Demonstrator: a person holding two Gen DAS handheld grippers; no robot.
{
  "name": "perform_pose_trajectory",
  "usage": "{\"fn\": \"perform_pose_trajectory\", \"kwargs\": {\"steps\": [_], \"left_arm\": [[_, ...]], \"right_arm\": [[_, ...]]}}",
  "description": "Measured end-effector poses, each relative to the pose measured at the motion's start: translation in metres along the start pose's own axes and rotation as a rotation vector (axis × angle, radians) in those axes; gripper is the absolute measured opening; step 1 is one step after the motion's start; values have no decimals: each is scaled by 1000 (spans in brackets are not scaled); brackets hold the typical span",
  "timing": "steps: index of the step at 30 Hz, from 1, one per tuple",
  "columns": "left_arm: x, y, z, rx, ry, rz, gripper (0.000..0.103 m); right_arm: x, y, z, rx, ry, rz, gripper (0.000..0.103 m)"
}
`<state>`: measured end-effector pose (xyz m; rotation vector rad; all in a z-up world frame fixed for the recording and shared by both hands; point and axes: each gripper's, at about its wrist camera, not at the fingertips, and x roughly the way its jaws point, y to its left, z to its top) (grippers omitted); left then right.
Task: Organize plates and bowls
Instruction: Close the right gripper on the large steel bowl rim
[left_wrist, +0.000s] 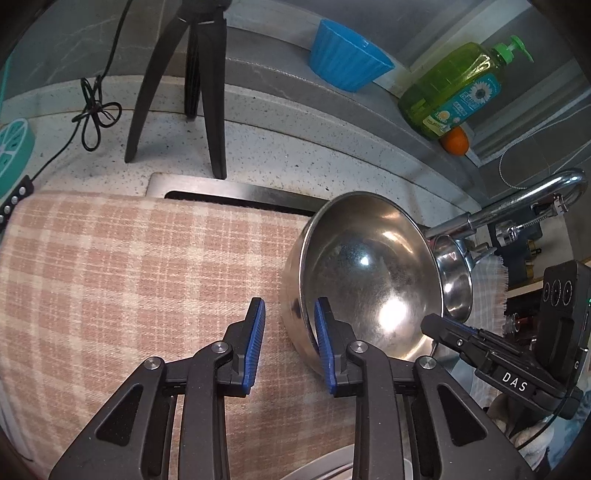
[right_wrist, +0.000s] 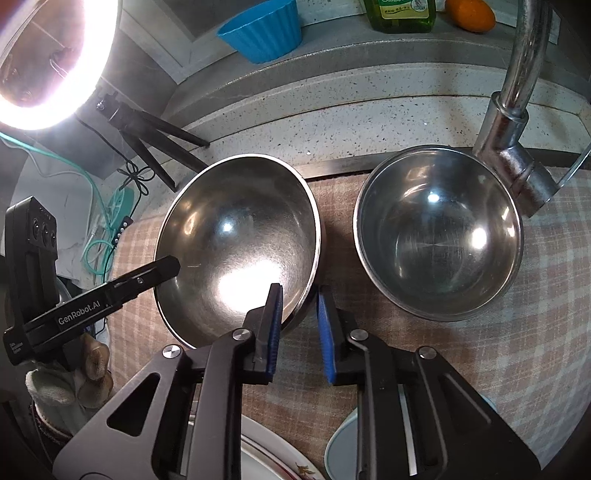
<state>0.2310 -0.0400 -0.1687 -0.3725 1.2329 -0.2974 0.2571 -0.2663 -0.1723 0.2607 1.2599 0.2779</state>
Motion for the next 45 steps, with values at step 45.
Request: {"fn": "perform_pose_trajectory", "kwargs": {"steps": [45], "left_arm": [[-72, 33, -71, -31, -88, 50, 16]], "right_arm": [[-17, 77, -69, -123, 41, 55, 19]]}}
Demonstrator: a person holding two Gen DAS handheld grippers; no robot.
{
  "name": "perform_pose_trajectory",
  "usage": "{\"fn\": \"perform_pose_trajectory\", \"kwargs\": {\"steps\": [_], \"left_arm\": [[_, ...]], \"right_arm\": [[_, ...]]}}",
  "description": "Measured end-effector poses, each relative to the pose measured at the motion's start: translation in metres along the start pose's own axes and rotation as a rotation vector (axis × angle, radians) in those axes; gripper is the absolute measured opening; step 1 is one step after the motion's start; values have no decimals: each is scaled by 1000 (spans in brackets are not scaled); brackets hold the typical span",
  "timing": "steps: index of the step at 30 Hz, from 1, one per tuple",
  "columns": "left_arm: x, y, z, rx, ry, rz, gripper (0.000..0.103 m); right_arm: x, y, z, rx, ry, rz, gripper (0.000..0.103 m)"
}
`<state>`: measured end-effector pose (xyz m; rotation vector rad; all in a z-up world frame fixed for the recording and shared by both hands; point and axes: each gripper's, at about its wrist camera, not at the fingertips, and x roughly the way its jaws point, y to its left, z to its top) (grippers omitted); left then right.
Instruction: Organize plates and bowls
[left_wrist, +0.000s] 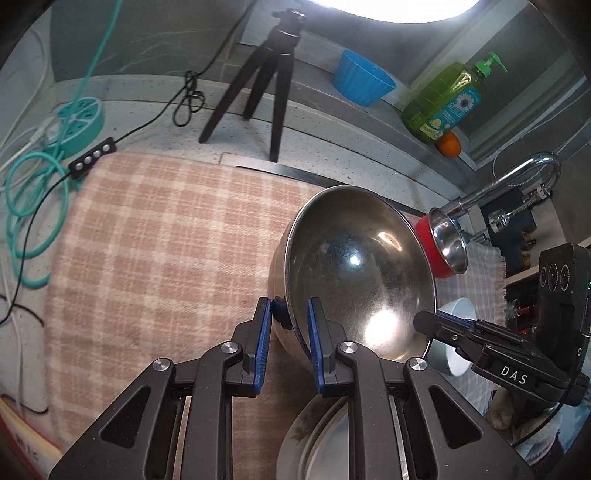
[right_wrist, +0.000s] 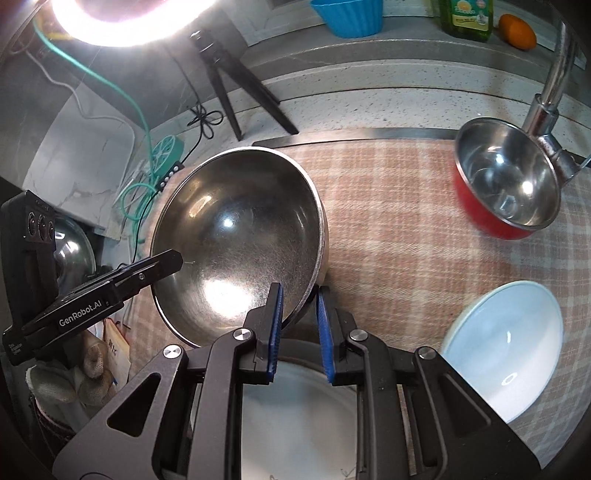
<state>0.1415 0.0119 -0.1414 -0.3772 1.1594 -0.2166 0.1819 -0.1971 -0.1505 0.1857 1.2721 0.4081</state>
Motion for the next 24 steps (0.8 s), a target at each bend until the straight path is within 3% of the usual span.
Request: {"fn": "perform_pose_trajectory", "kwargs": {"steps": [24], "left_arm": [[-61, 80, -63, -163, -58, 89, 18]], "right_arm": [[46, 93, -25, -181, 126, 94, 19]]}}
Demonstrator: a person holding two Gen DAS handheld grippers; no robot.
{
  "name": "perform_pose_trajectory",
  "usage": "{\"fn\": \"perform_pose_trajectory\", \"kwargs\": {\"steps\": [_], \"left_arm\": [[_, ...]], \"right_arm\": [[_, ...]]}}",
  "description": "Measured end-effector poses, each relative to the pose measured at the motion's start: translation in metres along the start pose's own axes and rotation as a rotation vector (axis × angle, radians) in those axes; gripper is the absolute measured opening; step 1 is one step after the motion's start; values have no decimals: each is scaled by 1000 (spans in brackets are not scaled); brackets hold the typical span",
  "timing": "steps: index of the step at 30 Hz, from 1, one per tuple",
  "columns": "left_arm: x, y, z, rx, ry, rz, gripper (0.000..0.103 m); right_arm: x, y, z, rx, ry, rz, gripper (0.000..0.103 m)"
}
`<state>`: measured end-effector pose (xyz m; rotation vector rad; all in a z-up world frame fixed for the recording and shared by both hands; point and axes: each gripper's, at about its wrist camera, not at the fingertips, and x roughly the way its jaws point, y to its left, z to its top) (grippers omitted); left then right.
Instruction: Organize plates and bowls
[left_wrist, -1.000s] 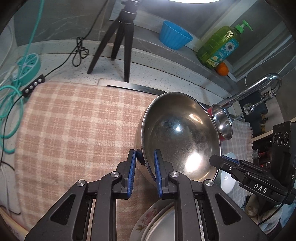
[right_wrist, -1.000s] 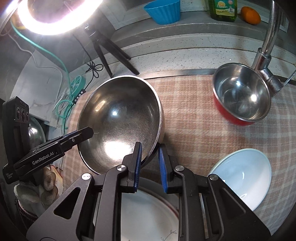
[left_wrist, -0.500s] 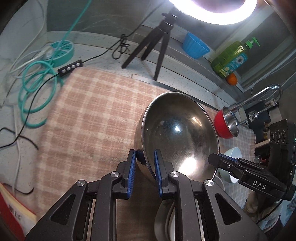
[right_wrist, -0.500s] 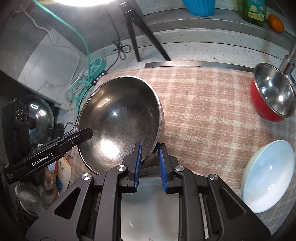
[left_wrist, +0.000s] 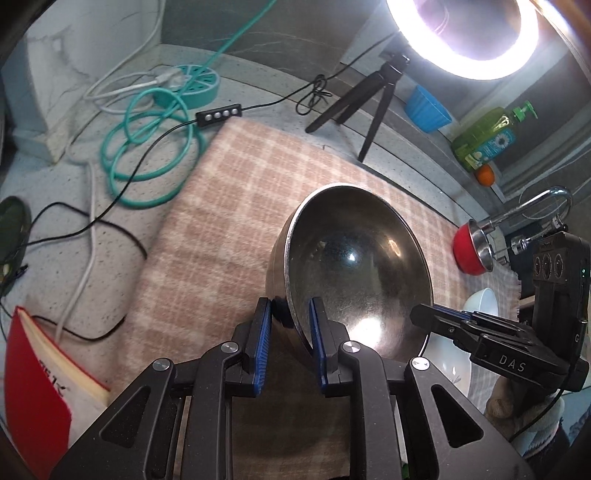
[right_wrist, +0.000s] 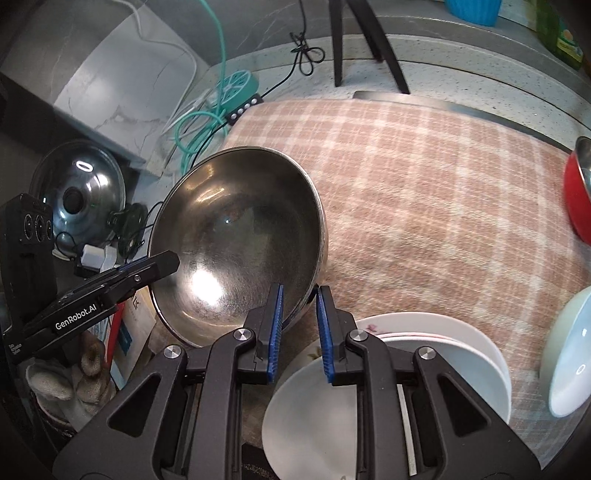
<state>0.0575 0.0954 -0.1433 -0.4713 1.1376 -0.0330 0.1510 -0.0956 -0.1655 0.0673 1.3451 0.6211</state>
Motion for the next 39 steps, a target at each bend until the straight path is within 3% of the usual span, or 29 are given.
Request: {"fn": "perform_pose_trajectory", "kwargs": {"steps": [39], "left_arm": [[-8, 27, -42, -56, 44, 23, 18]], "right_arm": [[17, 19, -30, -41, 66, 34, 20]]}}
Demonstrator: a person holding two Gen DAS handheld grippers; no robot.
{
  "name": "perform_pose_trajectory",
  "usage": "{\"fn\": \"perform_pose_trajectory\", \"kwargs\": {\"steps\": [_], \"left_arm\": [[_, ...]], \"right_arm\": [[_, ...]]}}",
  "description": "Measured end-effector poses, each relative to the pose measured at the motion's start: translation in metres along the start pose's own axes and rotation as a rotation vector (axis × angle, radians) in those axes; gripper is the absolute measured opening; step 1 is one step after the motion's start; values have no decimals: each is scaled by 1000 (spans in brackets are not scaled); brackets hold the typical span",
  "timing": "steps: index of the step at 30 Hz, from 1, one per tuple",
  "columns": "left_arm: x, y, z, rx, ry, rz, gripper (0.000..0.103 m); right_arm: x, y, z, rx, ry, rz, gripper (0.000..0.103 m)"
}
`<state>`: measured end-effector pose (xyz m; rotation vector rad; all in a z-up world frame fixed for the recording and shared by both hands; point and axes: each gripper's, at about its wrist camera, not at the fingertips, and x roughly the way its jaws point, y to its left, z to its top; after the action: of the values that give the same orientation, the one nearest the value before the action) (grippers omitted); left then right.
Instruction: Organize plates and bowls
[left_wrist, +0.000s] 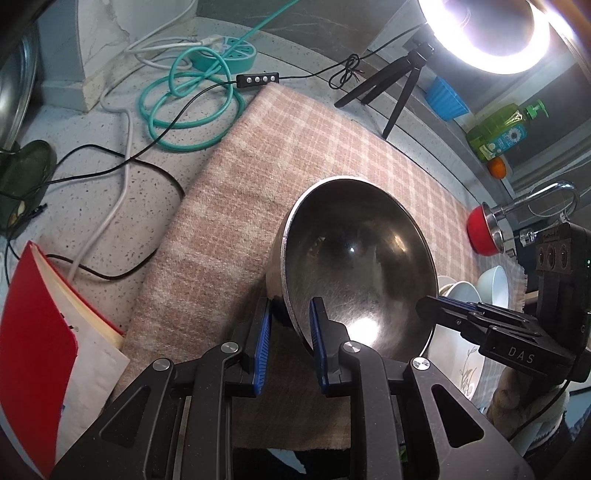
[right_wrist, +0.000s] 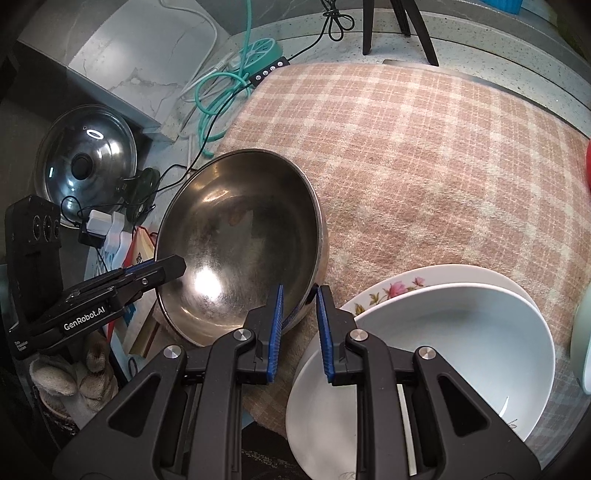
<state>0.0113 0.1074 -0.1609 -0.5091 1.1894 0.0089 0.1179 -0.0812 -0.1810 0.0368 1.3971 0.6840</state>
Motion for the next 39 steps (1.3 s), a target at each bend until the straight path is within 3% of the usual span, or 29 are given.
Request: {"fn": "perform_pose_trajectory", "kwargs": {"steps": [6, 13, 29, 39], "left_arm": [[0, -1, 1, 2, 2, 4, 19], [-7, -4, 3, 34, -29, 29, 19], [-24, -22, 18, 71, -112, 57, 24], [-38, -51, 28, 111, -169, 20, 24]], "right_arm": [[-3, 4, -1, -11, -12, -4, 21], [-16, 4, -2, -14, -64, -17, 39], [-64, -16, -4, 27, -179, -32, 39], [-118, -61, -21, 87, -262, -83, 39]]}}
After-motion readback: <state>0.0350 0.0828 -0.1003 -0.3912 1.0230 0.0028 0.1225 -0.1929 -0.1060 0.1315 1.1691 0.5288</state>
